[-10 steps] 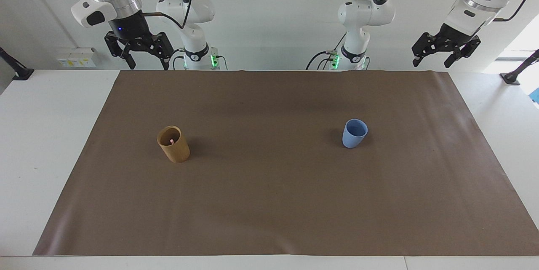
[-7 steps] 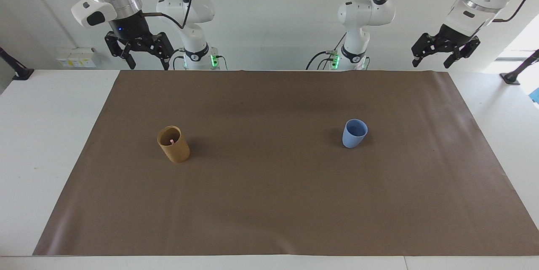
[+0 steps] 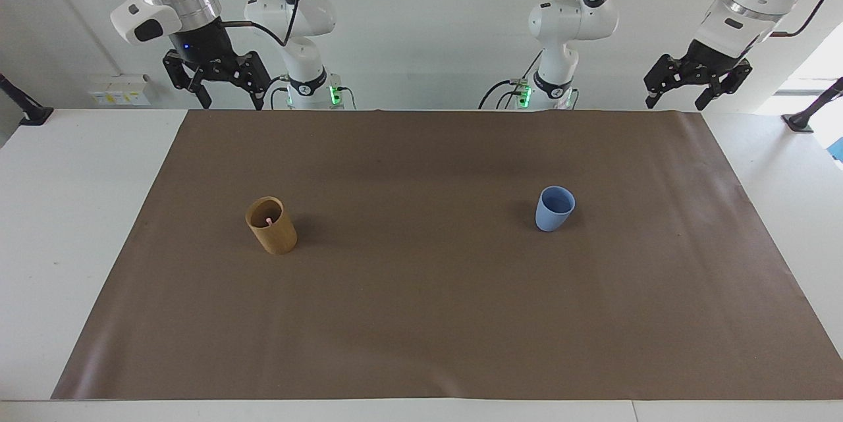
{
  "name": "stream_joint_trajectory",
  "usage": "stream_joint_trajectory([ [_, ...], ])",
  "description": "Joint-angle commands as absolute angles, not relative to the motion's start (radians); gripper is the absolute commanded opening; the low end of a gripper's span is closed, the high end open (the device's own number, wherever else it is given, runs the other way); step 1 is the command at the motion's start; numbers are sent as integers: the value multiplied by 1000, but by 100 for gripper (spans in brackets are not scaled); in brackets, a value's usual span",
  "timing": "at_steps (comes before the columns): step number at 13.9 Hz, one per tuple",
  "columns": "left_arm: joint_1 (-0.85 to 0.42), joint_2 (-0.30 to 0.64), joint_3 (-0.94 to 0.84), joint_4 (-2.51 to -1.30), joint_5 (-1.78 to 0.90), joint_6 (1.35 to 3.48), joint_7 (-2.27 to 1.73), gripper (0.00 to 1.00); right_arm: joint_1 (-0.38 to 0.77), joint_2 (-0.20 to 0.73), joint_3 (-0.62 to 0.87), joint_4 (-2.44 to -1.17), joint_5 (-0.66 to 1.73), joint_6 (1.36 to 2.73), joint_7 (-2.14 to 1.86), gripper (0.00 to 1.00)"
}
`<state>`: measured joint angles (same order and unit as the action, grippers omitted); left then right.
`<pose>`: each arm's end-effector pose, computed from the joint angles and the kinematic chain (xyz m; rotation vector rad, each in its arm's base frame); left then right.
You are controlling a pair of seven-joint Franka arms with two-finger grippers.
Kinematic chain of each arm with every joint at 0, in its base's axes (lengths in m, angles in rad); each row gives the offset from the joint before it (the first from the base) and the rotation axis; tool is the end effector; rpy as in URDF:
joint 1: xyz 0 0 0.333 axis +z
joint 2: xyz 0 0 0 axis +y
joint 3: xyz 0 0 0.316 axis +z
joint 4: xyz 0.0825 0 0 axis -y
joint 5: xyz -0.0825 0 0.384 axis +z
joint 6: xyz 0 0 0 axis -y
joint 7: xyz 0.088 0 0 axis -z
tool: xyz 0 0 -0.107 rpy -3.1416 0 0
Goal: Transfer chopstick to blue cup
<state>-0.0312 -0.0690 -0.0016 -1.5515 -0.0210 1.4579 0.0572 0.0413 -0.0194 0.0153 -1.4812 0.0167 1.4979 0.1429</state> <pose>0.5207 -0.0196 0.6609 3.1170 -0.1436 -0.0380 0.5399 0.0326 0.6706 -3.1185 0.1323 -0.0535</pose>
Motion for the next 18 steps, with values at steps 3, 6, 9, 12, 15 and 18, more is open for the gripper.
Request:
stream_joint_trajectory([
  [3, -29, -100, -6, -1592, -17, 1483, 58, 100, 26, -44, 20, -1508, 34, 1499, 112, 100],
  [6, -29, -100, -6, -1592, -15, 1483, 58, 100, 26, -44, 20, -1508, 34, 1499, 110, 100],
  [9, -29, -100, -6, -1592, -17, 1483, 63, 100, 26, -44, 20, -1509, 34, 1497, 110, 100],
  [12, -29, -100, -9, -1592, -17, 1483, 71, 100, 26, -44, 20, -1508, 34, 1497, 110, 100],
  [15, -29, -100, -12, -1594, -15, 1482, 71, 100, 26, -44, 20, -1508, 34, 1497, 110, 100],
  [18, -29, -107, -11, -1601, -17, 1483, 71, 100, 26, -44, 20, -1508, 34, 1499, 110, 100],
])
